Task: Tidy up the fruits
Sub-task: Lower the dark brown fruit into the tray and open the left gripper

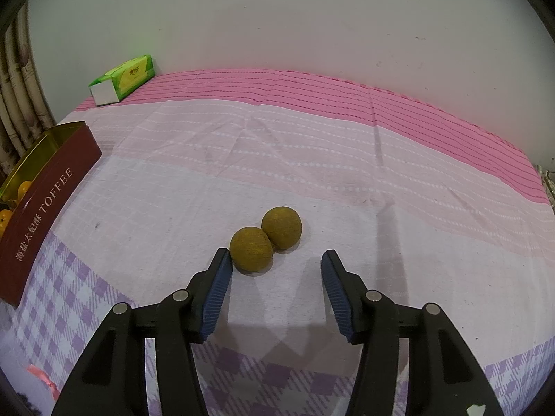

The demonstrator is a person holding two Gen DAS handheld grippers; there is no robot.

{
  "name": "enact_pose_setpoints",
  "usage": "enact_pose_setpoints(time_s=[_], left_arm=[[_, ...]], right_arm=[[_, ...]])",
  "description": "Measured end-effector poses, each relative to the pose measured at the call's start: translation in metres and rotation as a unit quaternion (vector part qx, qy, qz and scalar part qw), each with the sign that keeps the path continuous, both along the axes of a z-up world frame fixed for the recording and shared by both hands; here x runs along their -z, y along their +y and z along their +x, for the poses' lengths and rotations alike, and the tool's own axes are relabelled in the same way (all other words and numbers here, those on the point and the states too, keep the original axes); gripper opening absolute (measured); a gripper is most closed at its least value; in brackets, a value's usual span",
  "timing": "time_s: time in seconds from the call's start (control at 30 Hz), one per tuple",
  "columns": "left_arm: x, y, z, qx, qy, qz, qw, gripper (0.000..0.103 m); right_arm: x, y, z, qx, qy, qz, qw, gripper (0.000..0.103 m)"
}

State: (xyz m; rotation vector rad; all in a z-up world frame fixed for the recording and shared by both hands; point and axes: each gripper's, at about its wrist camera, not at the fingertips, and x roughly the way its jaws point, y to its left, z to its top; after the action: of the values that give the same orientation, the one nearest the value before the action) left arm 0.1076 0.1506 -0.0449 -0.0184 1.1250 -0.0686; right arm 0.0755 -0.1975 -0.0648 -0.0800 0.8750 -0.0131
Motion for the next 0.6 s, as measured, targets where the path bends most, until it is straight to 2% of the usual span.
enact_pose_setpoints(time_s=[0.4, 0.6], left_arm=[[-0.018, 0.014, -0.006, -0.011, -0.022, -0.007, 0.9997, 0.045], [-0.036, 0.025, -0.014, -0.036, -0.052, 0.006, 0.9980, 0.055]], right_arm=[[0.001, -0.001, 0.001, 0.000, 0.000, 0.000, 1.000, 0.052], [0.001, -0.001, 0.000, 0.004, -0.001, 0.003, 1.000, 0.053]])
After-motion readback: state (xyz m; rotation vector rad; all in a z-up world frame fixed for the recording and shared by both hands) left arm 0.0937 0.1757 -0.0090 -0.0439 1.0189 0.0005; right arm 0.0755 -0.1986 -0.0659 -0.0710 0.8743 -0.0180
